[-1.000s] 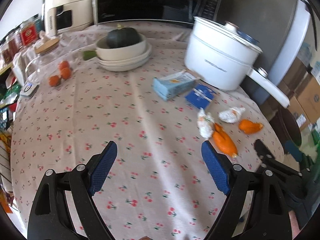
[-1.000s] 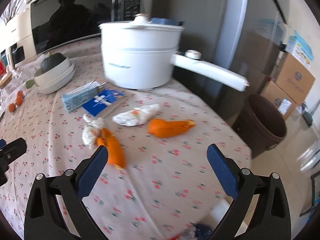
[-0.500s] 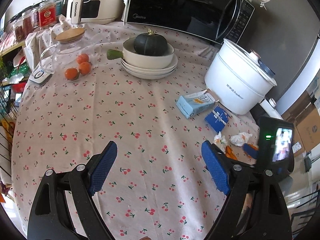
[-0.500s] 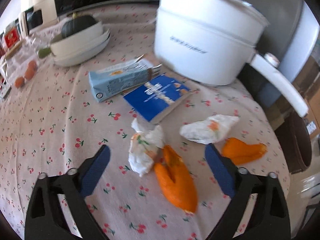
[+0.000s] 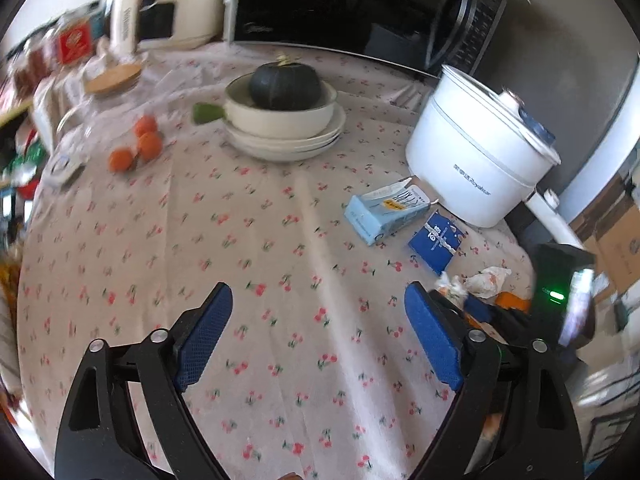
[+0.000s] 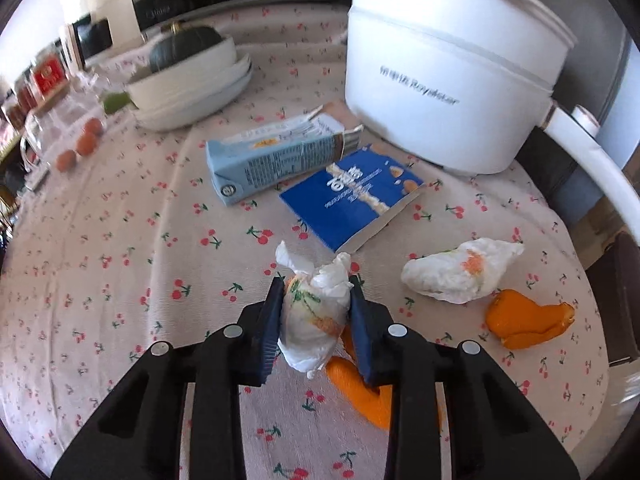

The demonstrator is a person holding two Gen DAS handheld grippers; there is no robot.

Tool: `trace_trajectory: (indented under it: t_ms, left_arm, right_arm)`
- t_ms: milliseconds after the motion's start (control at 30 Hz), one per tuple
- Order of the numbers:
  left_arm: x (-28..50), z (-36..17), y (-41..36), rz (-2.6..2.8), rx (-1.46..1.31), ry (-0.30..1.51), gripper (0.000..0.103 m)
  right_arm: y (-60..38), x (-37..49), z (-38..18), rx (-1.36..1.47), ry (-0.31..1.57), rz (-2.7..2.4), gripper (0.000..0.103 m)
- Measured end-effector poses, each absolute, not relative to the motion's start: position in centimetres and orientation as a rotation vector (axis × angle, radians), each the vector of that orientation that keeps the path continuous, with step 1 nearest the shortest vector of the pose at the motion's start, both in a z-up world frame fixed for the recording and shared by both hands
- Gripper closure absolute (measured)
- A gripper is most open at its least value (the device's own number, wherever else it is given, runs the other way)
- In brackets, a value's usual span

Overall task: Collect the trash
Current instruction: 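Grasp the white tissue with orange stains using the right tool, then grasp the light-blue milk carton with the left tool while the right holds the tissue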

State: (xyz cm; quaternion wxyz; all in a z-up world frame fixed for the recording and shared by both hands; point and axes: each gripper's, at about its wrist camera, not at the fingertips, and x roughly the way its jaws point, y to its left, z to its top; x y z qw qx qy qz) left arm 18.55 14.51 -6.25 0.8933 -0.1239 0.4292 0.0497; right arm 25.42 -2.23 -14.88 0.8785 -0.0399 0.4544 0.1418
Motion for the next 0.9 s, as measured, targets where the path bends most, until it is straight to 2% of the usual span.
trace_trajectory:
  t_ms: [133, 467, 900]
  left_arm:
    - [21.2, -7.2, 12.9, 0.064, -0.138, 0.887, 0.013]
    - [28.3, -10.8, 11.0, -0.011, 0.124, 0.975, 0.012]
    - [35.1, -13.9, 7.4, -0.149, 0.204, 1.076, 0.015]
  right_arm:
    - [-3.6, 24.5, -13.4, -0.027, 0.911, 0.313, 0.072]
    - [-7.1, 25.2, -11.7, 0.039, 0.894, 0.352, 0.071]
    - [-9.0, 26.9, -12.2, 0.128, 0.889, 0.393, 0.071]
